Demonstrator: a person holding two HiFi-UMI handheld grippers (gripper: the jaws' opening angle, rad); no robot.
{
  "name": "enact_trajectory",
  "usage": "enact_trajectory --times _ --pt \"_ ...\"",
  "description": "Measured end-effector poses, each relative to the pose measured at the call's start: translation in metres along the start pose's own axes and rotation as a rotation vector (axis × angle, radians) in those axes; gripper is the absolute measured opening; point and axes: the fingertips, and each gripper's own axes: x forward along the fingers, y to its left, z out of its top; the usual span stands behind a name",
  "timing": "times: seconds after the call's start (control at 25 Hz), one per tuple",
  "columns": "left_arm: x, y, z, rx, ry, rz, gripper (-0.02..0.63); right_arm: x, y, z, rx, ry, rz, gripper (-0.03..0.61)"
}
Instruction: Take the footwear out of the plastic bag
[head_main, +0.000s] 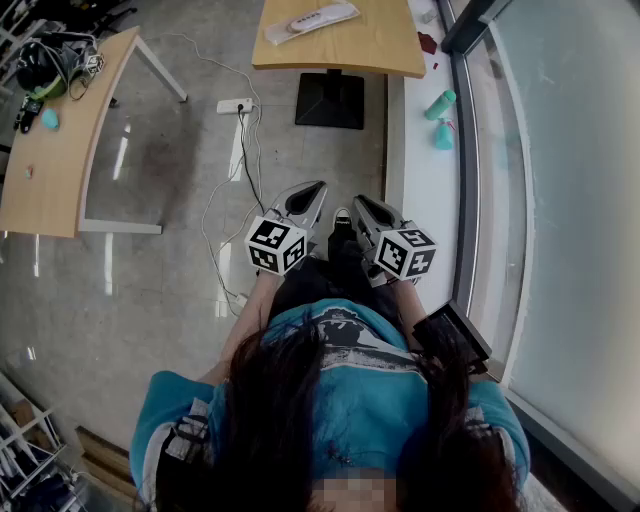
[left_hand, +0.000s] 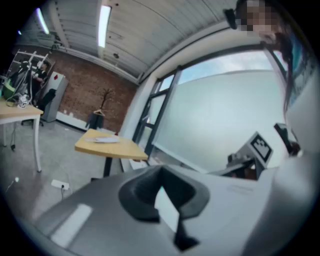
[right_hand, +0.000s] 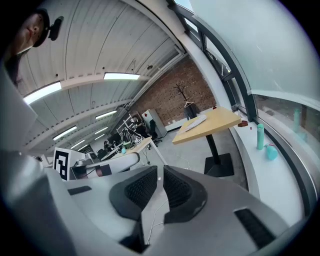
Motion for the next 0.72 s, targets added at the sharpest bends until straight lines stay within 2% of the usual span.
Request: enact_trajectory --times 0.32,0.72 --pt "0.051 0.029 0.013 -0.007 0.002 -0.014 0.003 0.040 -0.042 0.036 0.007 0.000 0.013 0.047" --pt "0.142 0.089 0.061 -0.019 -0.009 0.015 0.003 0.126 -0.098 0.122 -0.019 0.029 0.074 0.048"
